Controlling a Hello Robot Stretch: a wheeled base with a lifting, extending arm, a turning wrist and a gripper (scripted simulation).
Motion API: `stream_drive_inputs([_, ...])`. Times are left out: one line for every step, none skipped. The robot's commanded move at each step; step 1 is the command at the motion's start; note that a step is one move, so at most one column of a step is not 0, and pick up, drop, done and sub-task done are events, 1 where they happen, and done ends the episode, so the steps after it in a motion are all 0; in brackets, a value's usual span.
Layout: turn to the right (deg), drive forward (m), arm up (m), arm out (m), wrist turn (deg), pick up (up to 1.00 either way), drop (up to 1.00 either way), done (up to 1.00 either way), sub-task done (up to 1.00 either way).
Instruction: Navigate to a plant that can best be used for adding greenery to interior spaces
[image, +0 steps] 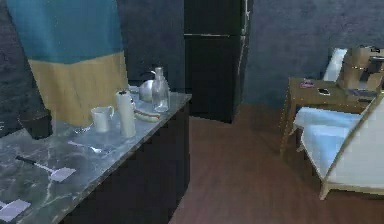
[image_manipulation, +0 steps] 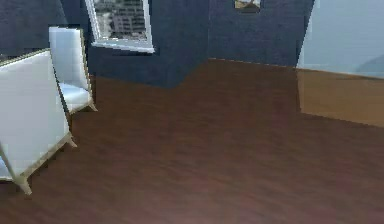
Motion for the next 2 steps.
stream_drive_inputs([-45.0, 0.00, 0.00, 0.00, 0.0, 0.00, 0.00, 0.00, 0.00])
stream_drive_inputs([0.0, 0.00, 0.00, 0.00, 0.0, 0.00, 0.00, 1.00, 0.00])
